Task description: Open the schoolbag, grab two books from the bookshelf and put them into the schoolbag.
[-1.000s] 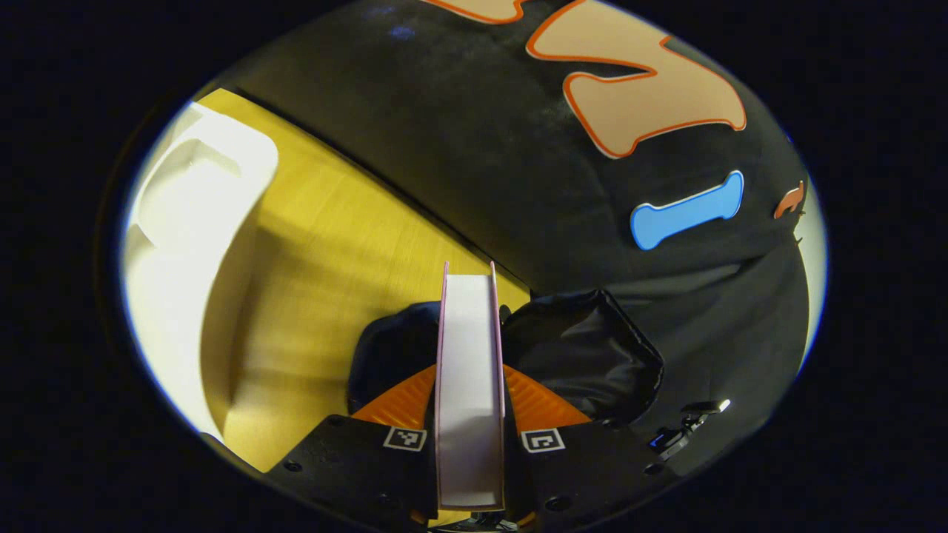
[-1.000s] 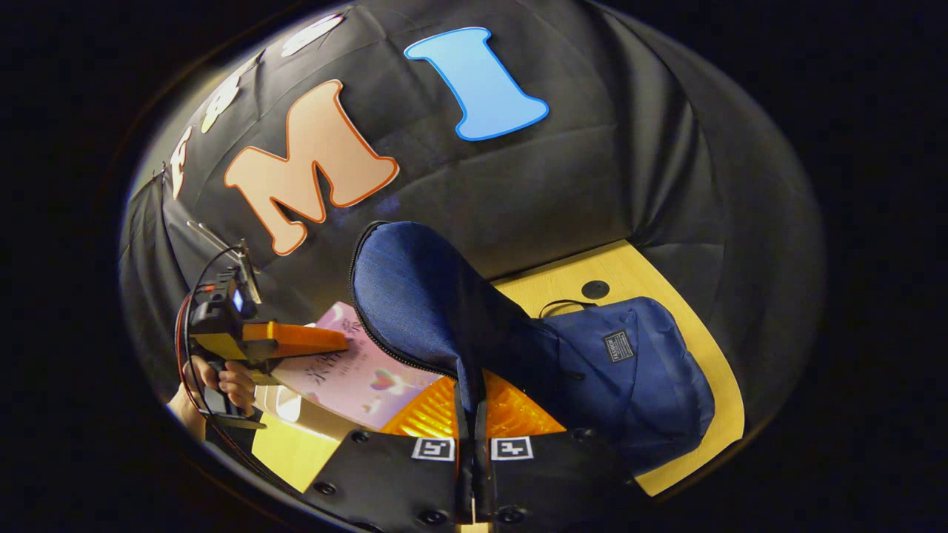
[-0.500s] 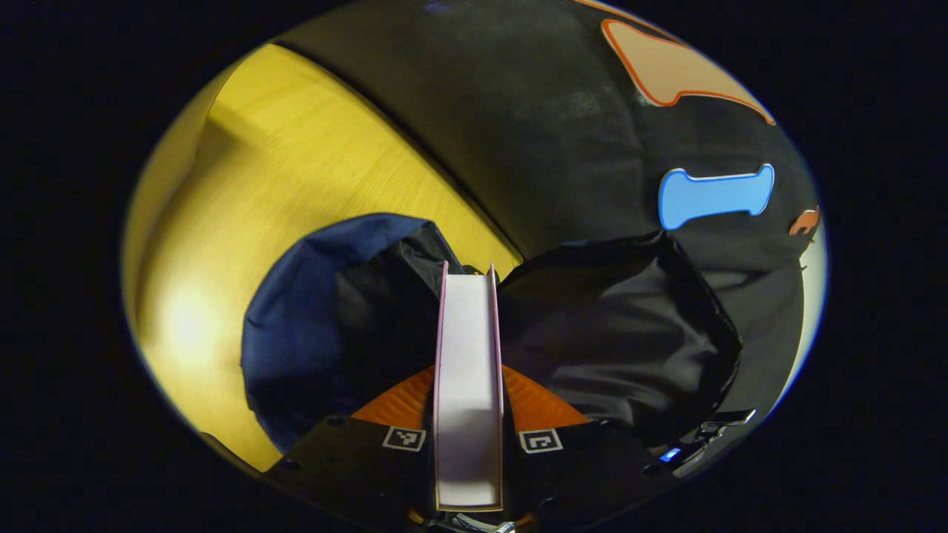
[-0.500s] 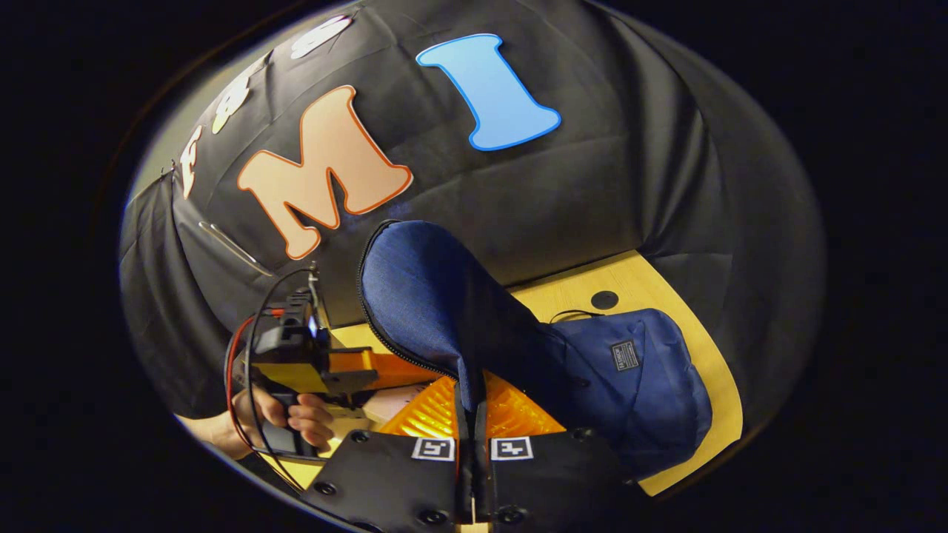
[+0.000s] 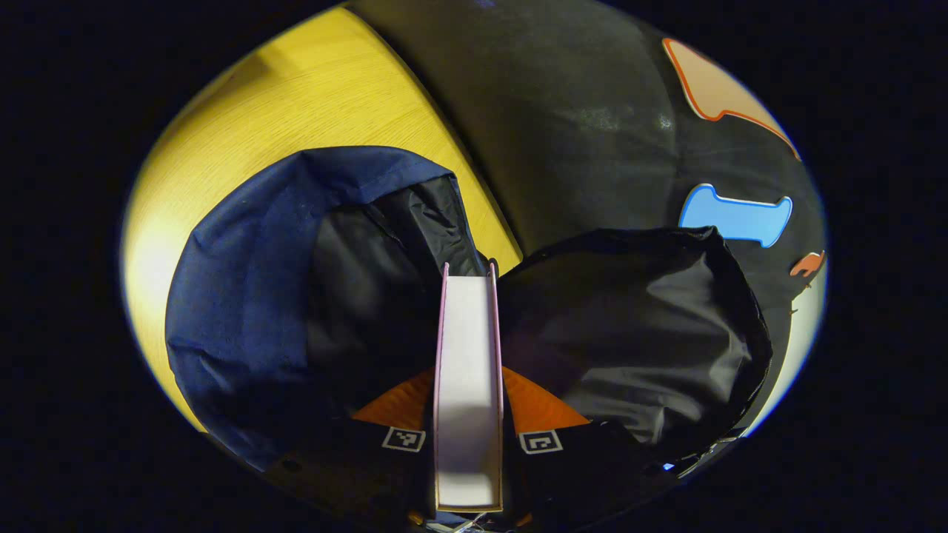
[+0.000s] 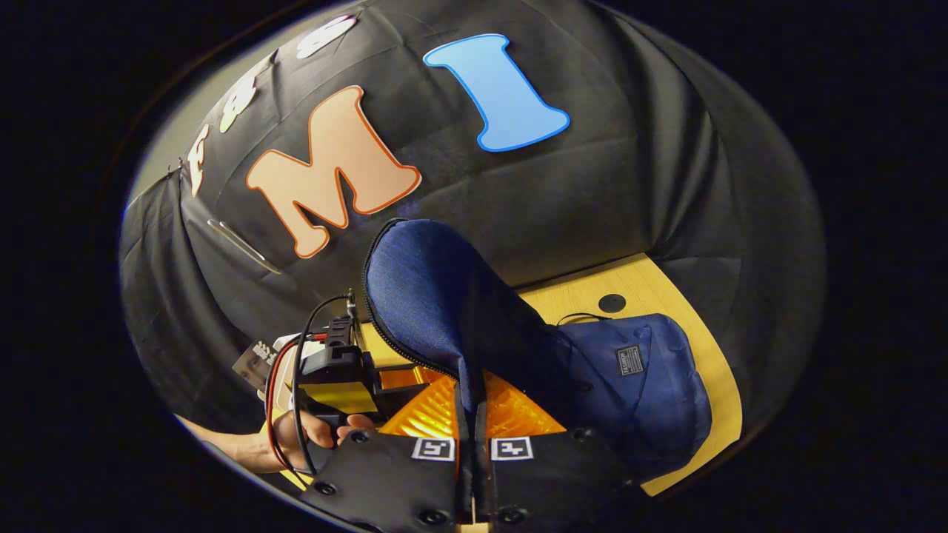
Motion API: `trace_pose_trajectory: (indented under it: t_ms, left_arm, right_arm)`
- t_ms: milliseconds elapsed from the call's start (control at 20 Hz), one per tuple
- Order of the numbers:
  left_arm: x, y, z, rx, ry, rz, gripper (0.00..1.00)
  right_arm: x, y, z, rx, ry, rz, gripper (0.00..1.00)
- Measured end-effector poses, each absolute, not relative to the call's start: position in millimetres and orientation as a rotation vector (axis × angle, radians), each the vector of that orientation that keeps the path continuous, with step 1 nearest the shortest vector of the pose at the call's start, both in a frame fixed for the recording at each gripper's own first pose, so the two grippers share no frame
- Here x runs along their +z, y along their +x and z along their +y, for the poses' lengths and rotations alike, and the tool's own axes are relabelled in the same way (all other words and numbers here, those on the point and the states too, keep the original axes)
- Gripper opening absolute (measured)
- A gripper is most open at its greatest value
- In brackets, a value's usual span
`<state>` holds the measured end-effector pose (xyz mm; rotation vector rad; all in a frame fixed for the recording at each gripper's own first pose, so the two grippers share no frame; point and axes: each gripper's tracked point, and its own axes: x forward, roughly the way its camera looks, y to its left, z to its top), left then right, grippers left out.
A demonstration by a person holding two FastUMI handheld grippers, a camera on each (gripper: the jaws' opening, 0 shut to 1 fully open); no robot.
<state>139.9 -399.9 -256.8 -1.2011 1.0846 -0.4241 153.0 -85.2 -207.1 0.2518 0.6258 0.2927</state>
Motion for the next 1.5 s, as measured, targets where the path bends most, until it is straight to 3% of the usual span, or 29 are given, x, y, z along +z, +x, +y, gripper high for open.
trace_pose_trajectory:
  t_ms: [300, 450, 550, 600, 650, 750, 800, 950, 1050, 1200, 1250, 1300, 1500]
  left_arm:
    - [-274.5, 134.5, -386.5, -0.423, -1.008, 1.155, 0.36]
    - [-301.3, 121.1, -358.3, -0.404, -0.71, 1.189, 0.62]
    - [-308.8, 123.0, -342.3, -0.388, -0.544, 1.177, 0.66]
    - [-311.5, 124.8, -333.1, -0.388, -0.469, 1.158, 0.67]
    - [-308.1, 124.9, -322.2, -0.394, -0.41, 1.137, 0.75]
    - [-297.9, 127.5, -306.3, -0.408, -0.314, 1.091, 0.64]
    - [-290.2, 129.1, -300.2, -0.418, -0.274, 1.061, 0.74]
    - [-258.8, 136.0, -269.6, -0.423, -0.184, 0.956, 0.81]
    - [-237.2, 136.7, -246.2, -0.408, -0.14, 0.902, 0.91]
    - [-201.0, 143.8, -204.1, -0.376, -0.038, 0.792, 0.9]
    - [-190.3, 144.5, -190.5, -0.359, -0.006, 0.757, 0.95]
    - [-177.7, 148.3, -177.3, -0.345, 0.015, 0.714, 0.9]
    - [-122.9, 156.2, -130.4, -0.295, 0.009, 0.577, 0.93]
  right_arm:
    - [-208.9, 152.3, -84.1, 0.293, 0.251, 0.633, 0.05]
    - [-209.9, 152.4, -83.8, 0.291, 0.248, 0.634, 0.05]
    - [-211.3, 152.0, -84.1, 0.289, 0.249, 0.635, 0.05]
    - [-218.0, 155.1, -80.2, 0.288, 0.247, 0.635, 0.05]
    - [-219.8, 153.2, -80.1, 0.29, 0.245, 0.638, 0.05]
    - [-221.4, 153.0, -78.9, 0.291, 0.239, 0.639, 0.05]
    - [-221.1, 152.5, -78.5, 0.291, 0.239, 0.64, 0.05]
    - [-220.4, 151.8, -78.6, 0.285, 0.242, 0.642, 0.05]
    - [-222.6, 149.6, -77.6, 0.283, 0.242, 0.646, 0.05]
    - [-223.2, 149.5, -77.6, 0.277, 0.226, 0.648, 0.04]
    - [-222.1, 148.5, -77.4, 0.275, 0.224, 0.648, 0.04]
    - [-222.1, 147.5, -77.5, 0.275, 0.222, 0.646, 0.03]
    - [-221.0, 147.0, -79.7, 0.265, 0.221, 0.648, 0.03]
